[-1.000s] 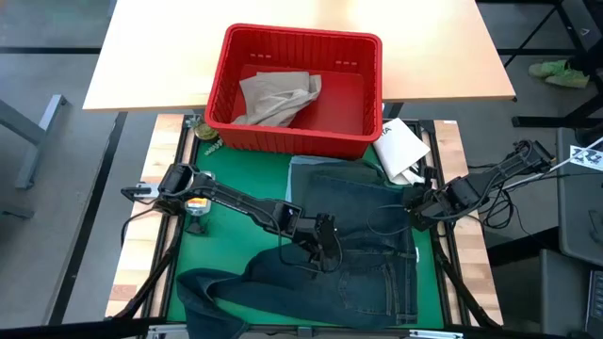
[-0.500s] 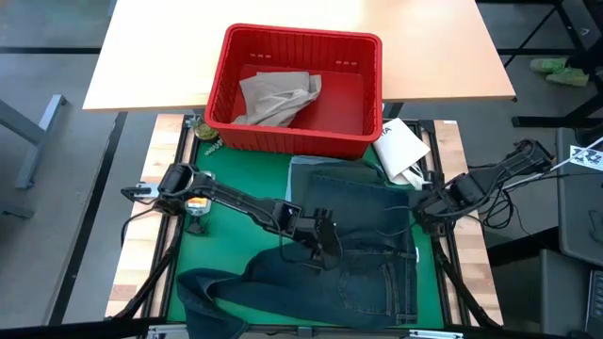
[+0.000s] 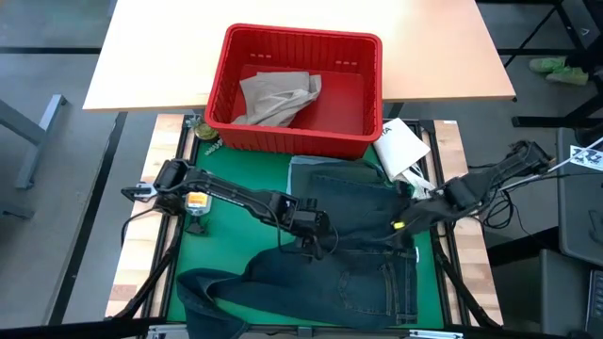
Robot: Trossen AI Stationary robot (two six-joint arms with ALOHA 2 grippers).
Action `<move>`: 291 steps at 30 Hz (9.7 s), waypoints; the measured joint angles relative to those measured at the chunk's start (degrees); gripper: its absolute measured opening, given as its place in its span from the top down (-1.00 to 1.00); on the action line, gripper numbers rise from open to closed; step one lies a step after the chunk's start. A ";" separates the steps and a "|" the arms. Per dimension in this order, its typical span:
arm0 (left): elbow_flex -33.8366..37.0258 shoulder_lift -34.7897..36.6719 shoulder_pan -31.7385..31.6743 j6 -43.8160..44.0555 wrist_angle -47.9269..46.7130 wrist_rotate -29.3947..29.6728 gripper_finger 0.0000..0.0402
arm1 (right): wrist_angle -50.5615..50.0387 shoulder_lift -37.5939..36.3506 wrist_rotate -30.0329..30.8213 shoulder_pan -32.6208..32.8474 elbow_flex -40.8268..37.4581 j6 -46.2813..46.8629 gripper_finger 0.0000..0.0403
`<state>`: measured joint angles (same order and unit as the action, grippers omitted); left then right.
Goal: Fold Laundry from Bin
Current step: Fold the dark blue pants
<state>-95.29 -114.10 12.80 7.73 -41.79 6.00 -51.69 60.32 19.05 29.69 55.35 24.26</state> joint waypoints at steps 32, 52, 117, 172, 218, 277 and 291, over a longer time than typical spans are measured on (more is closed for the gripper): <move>13.99 0.72 1.01 1.20 8.20 3.28 0.81 | -23.50 29.45 -25.02 -0.05 8.86 -3.98 0.03; 10.74 1.86 1.94 1.28 14.96 3.94 0.81 | -29.61 29.43 -3.39 -0.04 19.79 -2.39 0.03; 10.73 4.41 -11.83 -6.78 17.76 9.82 0.81 | -36.35 14.86 7.26 -9.24 0.68 -5.76 0.03; 10.81 -2.00 -0.59 -8.16 15.53 4.39 0.81 | -17.95 20.69 -2.08 11.08 0.85 22.81 0.03; 10.81 17.35 34.23 44.55 -15.09 -5.24 0.65 | 14.05 29.04 7.98 12.68 11.32 -2.18 0.03; 9.11 -1.38 39.02 42.44 -5.51 -13.19 0.96 | 22.44 38.96 1.03 12.72 11.37 -5.25 0.03; -25.24 -1.33 43.20 49.54 -48.49 3.06 0.98 | 23.84 50.16 -11.26 12.55 11.67 -5.04 0.03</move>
<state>-120.53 -115.43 56.00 57.27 -90.29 9.05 -27.86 110.49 7.79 42.24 67.02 19.22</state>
